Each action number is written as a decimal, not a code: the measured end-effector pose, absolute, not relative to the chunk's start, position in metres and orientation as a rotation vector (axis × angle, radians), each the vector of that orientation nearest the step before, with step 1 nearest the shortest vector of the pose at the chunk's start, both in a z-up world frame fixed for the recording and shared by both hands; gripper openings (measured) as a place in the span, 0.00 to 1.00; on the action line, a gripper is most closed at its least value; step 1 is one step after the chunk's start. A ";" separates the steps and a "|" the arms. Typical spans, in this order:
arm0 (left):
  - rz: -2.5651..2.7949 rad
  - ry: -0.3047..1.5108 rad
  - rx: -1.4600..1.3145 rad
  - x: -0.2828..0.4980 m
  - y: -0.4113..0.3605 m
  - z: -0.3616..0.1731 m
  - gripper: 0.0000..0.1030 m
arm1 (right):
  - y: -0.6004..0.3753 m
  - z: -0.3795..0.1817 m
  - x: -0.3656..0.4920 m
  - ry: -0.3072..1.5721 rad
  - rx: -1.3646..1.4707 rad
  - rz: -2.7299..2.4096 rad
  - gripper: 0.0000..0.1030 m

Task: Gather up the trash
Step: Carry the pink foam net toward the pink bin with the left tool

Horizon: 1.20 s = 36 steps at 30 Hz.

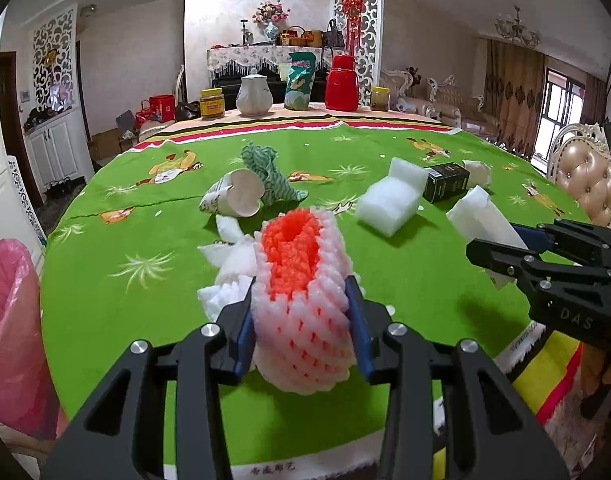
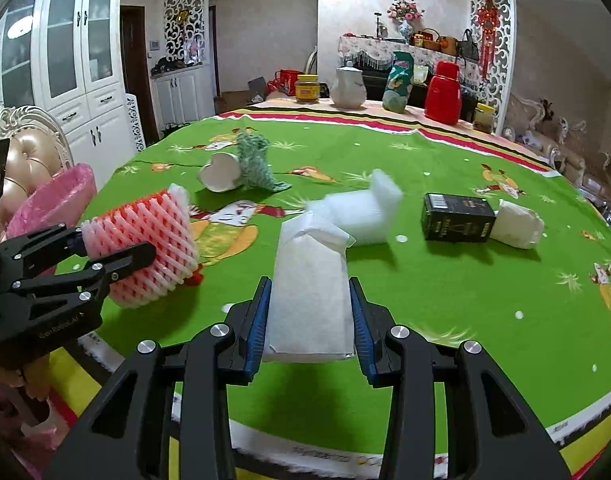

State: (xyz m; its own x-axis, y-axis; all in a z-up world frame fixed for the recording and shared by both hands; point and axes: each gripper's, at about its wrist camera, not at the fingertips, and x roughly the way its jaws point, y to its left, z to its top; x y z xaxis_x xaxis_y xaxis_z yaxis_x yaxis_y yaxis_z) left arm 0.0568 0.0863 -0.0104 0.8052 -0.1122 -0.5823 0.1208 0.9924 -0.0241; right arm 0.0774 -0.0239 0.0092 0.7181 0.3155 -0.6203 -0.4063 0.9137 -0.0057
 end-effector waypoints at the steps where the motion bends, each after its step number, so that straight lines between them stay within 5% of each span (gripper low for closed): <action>1: -0.124 0.621 0.012 0.056 0.088 -0.010 0.38 | -0.022 0.009 0.076 0.657 -0.139 0.406 0.37; 36: 0.102 0.453 -0.089 -0.013 0.221 0.024 0.39 | 0.110 0.029 0.059 0.618 -0.165 0.651 0.37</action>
